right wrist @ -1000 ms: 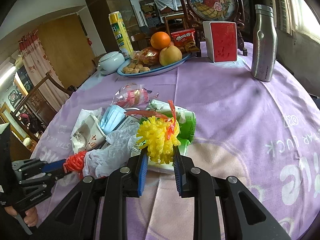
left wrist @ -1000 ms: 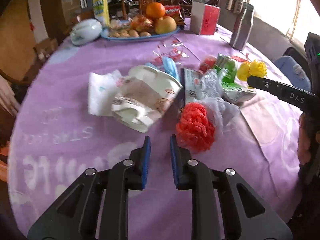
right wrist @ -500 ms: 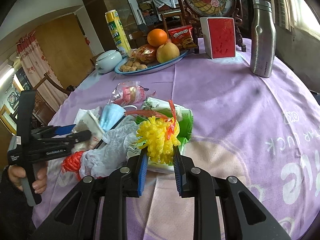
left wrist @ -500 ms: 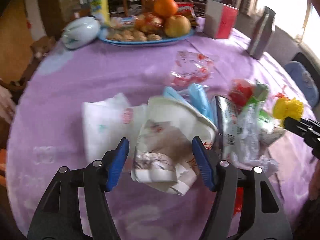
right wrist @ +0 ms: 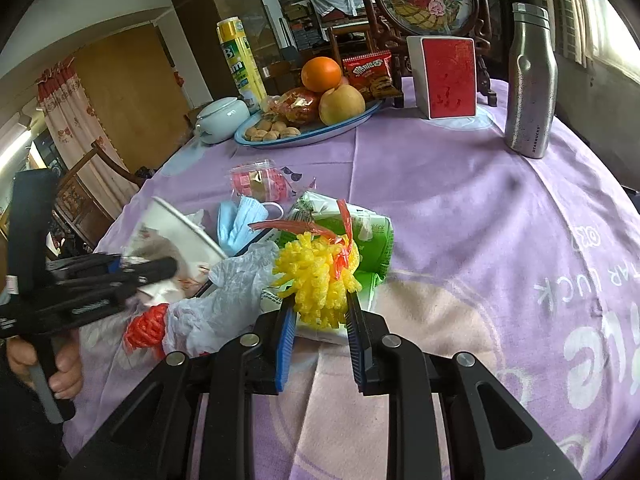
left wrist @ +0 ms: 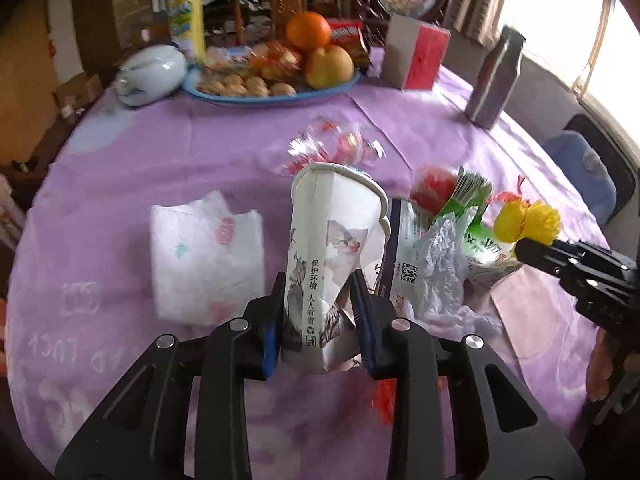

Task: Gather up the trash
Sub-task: 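Carry the paper cup and yellow ornament over the red basket with both grippers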

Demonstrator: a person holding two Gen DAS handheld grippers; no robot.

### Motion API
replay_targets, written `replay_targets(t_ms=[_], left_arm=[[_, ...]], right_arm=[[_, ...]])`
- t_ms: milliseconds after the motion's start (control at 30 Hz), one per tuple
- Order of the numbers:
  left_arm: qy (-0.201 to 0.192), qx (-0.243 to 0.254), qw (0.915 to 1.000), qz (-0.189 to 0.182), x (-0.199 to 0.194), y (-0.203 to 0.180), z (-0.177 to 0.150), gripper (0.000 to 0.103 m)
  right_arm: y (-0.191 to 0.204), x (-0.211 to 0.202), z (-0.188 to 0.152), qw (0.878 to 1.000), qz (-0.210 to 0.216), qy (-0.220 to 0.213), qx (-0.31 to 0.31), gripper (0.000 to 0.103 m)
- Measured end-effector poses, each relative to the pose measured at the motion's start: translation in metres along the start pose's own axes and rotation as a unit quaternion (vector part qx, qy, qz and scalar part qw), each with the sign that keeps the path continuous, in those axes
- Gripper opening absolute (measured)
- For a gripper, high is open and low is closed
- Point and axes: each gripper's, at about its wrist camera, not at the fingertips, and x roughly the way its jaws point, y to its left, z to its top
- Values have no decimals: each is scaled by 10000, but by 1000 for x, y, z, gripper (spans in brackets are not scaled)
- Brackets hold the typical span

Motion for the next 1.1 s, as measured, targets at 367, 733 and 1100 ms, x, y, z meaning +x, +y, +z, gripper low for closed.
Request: replay_targets(t_ms=[367,733,1100], left_arm=[[-666,-939,9881,1017,-95,23,-70,32],[-764,-1405,9739,1611,-140,30,-135,32],[-1177,-2102,9484,2061,-219,67,-197,32]], right_arm=[[26,-13,-8,9979,458,-241,-384,24],[96,-65,-43,9908,744,-349,-1071,24],[198,-111,-71,9633,1831,-464,-1908,24]])
